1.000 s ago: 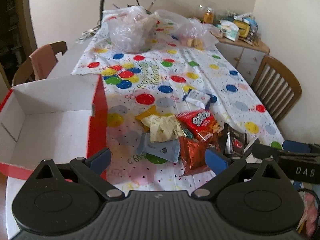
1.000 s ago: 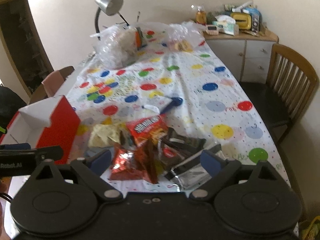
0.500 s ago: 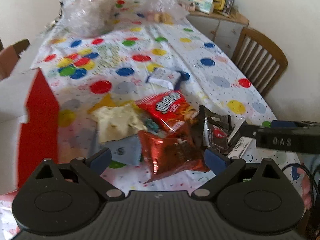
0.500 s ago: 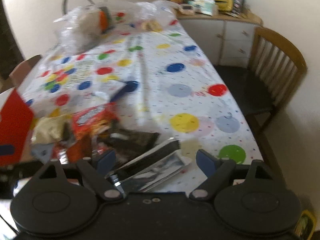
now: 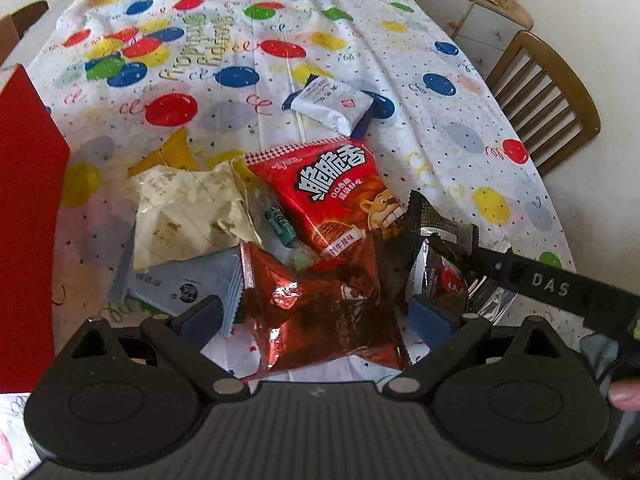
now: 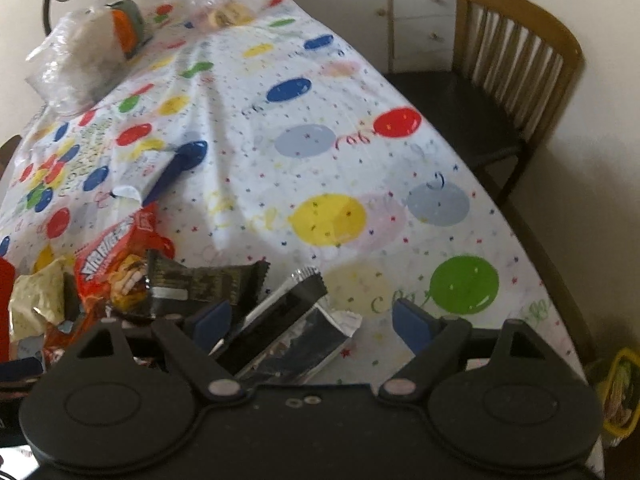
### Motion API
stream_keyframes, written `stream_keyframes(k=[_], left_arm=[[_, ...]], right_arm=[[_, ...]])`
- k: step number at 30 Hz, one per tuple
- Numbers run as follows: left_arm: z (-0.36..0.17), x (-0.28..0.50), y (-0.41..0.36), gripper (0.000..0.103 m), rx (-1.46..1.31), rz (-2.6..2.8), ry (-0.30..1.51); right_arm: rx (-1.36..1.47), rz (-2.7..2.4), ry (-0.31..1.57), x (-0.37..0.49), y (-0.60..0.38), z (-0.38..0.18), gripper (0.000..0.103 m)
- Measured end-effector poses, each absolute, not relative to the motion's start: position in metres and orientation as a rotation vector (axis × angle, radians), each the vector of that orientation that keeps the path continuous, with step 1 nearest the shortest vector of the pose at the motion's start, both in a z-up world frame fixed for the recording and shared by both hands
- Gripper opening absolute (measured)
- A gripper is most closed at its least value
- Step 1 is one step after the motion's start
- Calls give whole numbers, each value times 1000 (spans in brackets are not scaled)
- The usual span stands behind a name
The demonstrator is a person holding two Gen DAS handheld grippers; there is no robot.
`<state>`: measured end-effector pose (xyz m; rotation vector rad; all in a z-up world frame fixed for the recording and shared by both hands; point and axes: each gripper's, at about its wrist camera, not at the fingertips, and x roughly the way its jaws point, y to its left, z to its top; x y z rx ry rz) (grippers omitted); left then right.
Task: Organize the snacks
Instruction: 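Grasp the red-brown foil bag with the left tool while the right tool grasps the silver bar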
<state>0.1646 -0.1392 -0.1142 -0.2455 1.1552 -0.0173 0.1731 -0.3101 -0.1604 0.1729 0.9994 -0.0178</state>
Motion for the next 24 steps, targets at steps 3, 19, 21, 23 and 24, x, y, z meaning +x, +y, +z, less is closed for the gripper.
stream_keyframes(k=[3,19,21,23,24], left_arm=[[-119,169,-137,99,-263,-15,1176],[-123,166,-130,77,-257,6,1186],[-123,162,-129,71,-267,7,1193],[-122,159,-127,69,-279,3,1198],[-122,157,-126,68,-283,5,1199]], right_arm=[[175,-21,1010,171,-308,-163,87],[-3,41,1040,131,-294,-166,80],[-14,51,1052,125,-293,-167,78],[-22,70,1057,118,-293,-166,73],[-26,79,1058,115,-292,-166,71]])
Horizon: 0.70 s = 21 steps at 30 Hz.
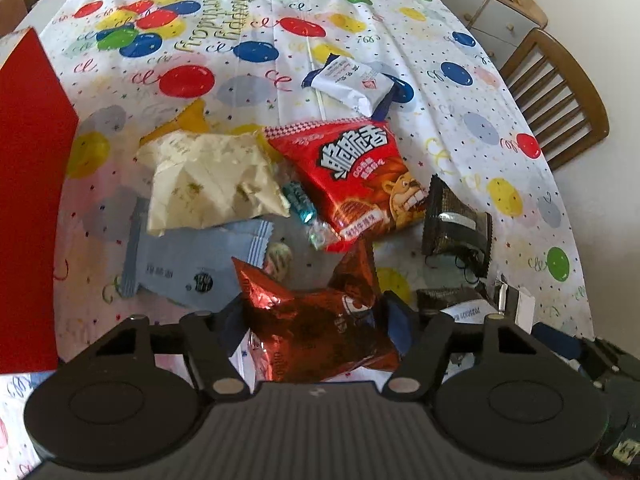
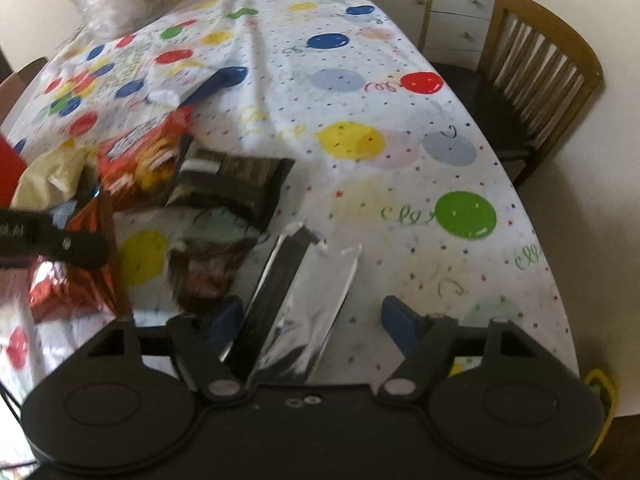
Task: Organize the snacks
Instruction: 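Grasp the red-brown foil bag with the left tool while the right tool grasps the silver bar, then carry the foil bag and silver bar with both tools over the white box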
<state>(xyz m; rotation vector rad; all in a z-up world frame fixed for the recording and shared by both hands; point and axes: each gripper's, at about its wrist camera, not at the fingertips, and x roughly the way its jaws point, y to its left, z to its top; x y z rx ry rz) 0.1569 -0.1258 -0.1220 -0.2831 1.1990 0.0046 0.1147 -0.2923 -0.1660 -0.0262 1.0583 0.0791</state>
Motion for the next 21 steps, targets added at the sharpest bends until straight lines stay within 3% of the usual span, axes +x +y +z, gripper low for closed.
stream_keyframes(k=[9,21], left_arm=[[-120,135,-117,62,-326,21,1212],[-111,108,-96,60,-407,54,1198]], right_arm=[[-46,140,1044,98,-286,-163,43],[8,156,977,78,-289,-137,40]])
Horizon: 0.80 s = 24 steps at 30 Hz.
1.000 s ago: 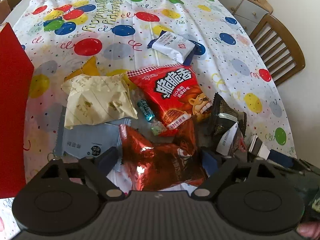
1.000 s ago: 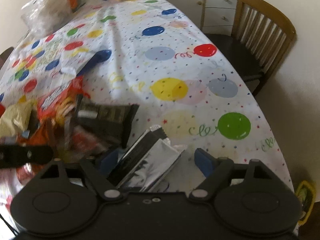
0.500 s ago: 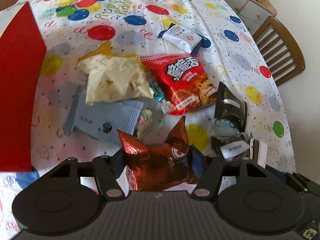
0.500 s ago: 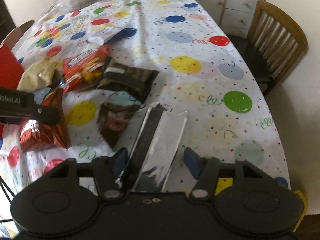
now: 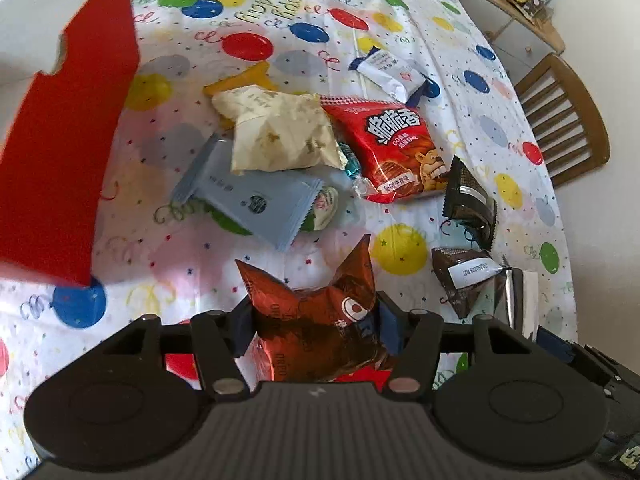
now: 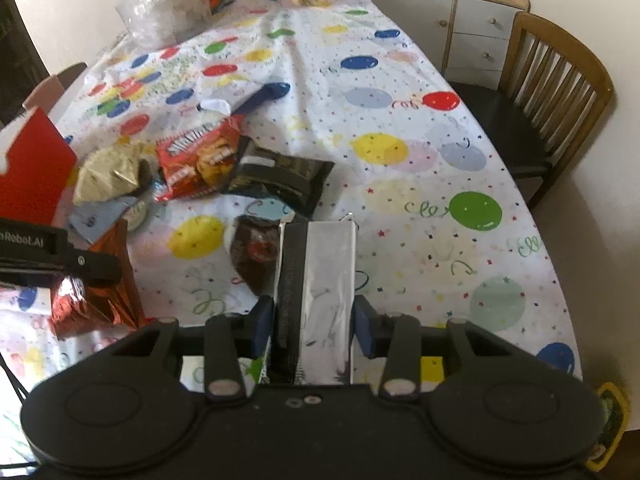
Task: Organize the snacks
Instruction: 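Carry the foil bag and silver bar with both tools over the white box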
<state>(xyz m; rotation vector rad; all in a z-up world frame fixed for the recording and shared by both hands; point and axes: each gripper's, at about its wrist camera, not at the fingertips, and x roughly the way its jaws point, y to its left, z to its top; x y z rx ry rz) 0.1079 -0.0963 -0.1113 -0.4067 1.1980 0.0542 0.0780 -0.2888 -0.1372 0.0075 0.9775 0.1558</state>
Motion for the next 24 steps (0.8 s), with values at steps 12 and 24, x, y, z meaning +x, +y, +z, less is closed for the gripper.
stream_keyframes(k=[12,24], left_arm=[[-54,80,-56,60,-446,90,1089],[2,53,20,60,-474,190,968]], right_arm=[[2,262,878,69,-256,-81,40],[-63,493,767,77,-147,-34,40]])
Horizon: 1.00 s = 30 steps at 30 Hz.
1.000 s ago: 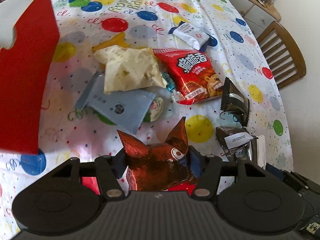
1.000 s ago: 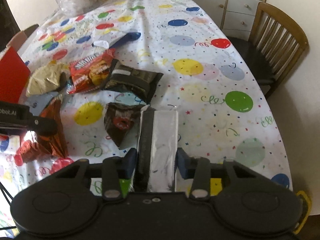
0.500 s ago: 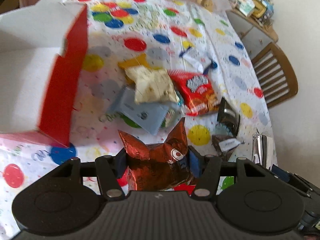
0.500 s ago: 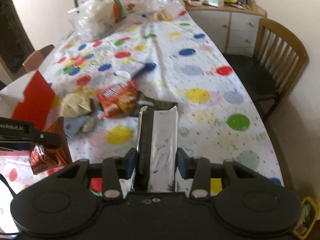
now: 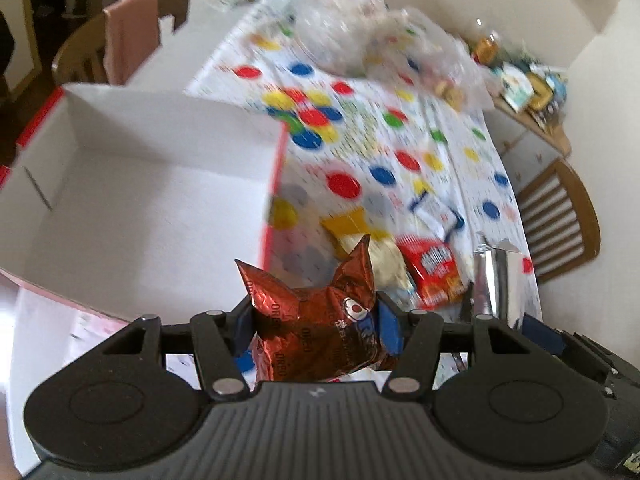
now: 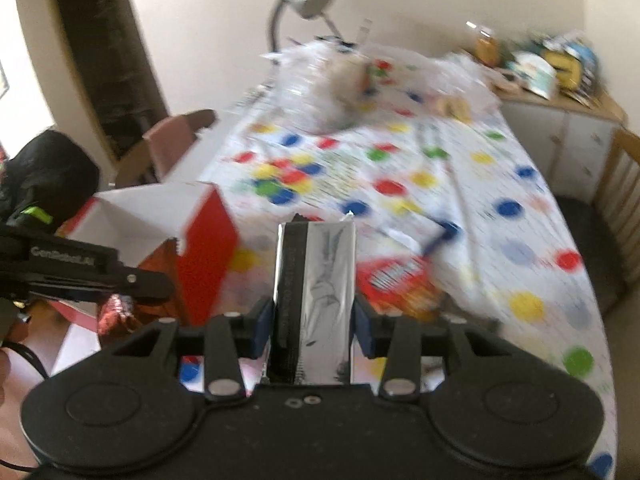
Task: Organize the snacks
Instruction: 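Carry the foil bag and silver bar with both tools over the white box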
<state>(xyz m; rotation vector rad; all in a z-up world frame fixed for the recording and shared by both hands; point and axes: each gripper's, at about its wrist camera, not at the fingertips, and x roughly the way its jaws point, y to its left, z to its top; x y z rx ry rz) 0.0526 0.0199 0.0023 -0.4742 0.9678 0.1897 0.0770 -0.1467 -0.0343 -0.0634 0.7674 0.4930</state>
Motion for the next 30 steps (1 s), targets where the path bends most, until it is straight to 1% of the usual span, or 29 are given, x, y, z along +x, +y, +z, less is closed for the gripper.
stream_keyframes(k=[7,17,30], left_arm=[[16,43,70,60,-480,260,922],[16,33,138,60,-421,342,910],[-22,54,213,60,-358,426,1000]], right_arm=[[-91,595,779,78,-79,-30,40],[-136,657,812,88,-2,-43,40],[-196,629,947,120,74,-87,41]])
